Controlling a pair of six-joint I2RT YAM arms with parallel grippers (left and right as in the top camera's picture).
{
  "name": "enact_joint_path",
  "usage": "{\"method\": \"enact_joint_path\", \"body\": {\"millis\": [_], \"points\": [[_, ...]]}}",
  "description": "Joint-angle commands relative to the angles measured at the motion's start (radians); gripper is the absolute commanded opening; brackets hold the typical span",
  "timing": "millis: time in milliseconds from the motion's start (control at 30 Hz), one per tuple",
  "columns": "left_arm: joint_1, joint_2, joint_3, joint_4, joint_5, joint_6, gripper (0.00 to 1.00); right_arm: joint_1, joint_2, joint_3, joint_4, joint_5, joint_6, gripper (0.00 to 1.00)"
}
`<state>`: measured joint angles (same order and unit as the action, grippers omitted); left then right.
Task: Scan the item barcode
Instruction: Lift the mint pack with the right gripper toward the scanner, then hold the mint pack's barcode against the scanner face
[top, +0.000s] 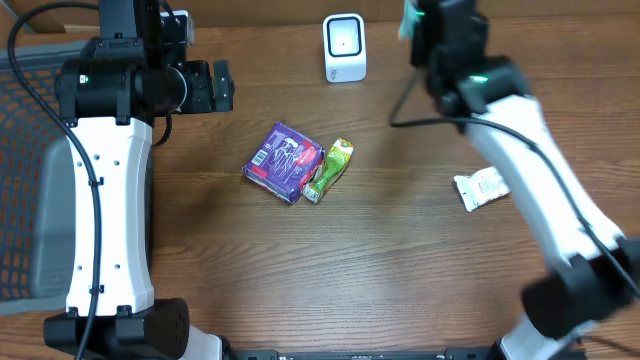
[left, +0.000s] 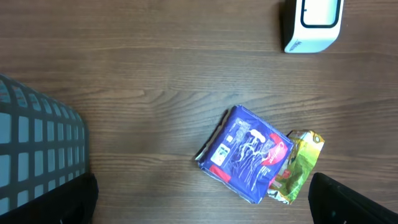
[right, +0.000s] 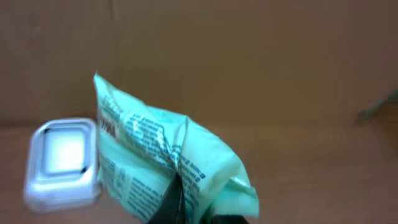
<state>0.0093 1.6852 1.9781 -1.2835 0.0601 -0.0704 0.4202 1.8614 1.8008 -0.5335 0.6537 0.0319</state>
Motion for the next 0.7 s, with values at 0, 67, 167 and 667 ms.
{"method": "enact_joint_path", "body": {"millis": [0, 67, 167, 667], "points": [[0.003, 0.002, 0.006, 0.001, 0.008, 0.023, 1.00, 0.068, 0.138, 0.010, 0.235, 0.320, -0.426, 0.04], [0.003, 0.002, 0.006, 0.001, 0.008, 0.023, 0.99, 0.090, 0.204, 0.010, 0.403, 0.322, -0.660, 0.04], [0.003, 0.002, 0.006, 0.001, 0.008, 0.022, 1.00, 0.109, 0.292, 0.009, 0.645, 0.322, -0.936, 0.04], [0.003, 0.002, 0.006, 0.001, 0.008, 0.023, 0.99, 0.110, 0.475, 0.005, 0.944, 0.060, -1.402, 0.04]]}}
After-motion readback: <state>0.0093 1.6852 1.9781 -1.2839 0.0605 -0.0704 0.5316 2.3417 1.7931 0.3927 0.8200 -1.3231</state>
